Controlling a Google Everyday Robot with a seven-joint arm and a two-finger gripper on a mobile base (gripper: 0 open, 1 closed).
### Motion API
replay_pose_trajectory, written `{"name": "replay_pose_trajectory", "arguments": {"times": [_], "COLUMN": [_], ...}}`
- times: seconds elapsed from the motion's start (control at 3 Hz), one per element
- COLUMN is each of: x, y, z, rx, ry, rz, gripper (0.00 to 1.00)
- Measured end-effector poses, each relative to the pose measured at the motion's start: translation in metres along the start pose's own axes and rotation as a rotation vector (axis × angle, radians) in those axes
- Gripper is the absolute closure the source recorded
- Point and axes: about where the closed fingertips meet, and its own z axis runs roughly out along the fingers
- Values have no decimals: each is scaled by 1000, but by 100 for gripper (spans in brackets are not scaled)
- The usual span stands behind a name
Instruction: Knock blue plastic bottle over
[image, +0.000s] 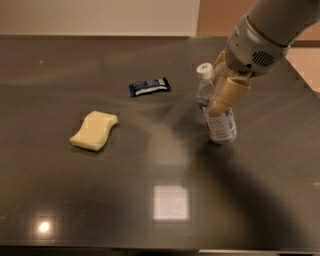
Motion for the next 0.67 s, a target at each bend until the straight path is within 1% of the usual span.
{"name": "replay_pose_trajectory", "arguments": {"times": [0.33,0.67], "x": [22,40], "y": [-2,0], "z": [2,7], "rx": [-24,-52], "ry": [157,258], "rz": [6,-1], "gripper": [100,100]}}
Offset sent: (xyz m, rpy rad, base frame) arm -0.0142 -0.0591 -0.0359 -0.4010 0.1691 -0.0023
